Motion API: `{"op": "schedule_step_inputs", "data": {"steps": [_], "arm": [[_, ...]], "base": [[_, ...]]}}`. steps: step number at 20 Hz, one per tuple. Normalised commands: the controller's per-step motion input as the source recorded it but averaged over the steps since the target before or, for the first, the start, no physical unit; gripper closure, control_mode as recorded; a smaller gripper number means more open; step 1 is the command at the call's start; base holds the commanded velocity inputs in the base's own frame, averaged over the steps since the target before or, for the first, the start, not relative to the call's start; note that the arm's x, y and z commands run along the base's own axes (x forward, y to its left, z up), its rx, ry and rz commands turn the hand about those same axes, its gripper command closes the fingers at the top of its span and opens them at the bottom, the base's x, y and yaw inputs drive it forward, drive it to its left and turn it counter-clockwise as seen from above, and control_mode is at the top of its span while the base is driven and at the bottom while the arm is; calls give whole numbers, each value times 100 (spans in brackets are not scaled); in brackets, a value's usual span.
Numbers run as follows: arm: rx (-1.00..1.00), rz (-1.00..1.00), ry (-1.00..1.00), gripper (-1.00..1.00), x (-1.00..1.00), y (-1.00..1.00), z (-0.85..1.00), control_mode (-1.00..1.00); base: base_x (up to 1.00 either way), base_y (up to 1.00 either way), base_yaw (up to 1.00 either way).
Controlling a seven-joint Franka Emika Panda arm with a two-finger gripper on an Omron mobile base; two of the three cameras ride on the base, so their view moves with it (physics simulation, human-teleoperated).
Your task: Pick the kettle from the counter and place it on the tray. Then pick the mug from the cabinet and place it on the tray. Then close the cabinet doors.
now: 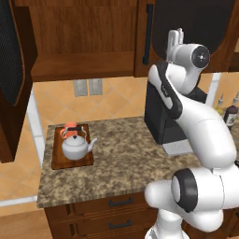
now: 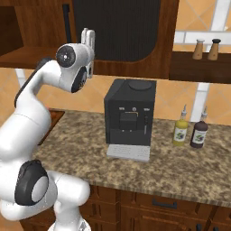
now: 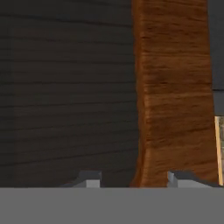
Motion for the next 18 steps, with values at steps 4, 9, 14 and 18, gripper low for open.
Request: {"op": "schedule_step_inputs", "data": {"steps": [4,9,14,18], "arm": [[-6,-16,-7,-100,60,13,-19,-100],[-2,-10,-35,-100,-60,5,-48,-100],[0,-6,-23,-100,-100,0,3,-100],[-1,-10,13,-100,-94,11,50,-100]], "base": [[0,0,0],[0,0,0],[0,0,0],[0,0,0]]}}
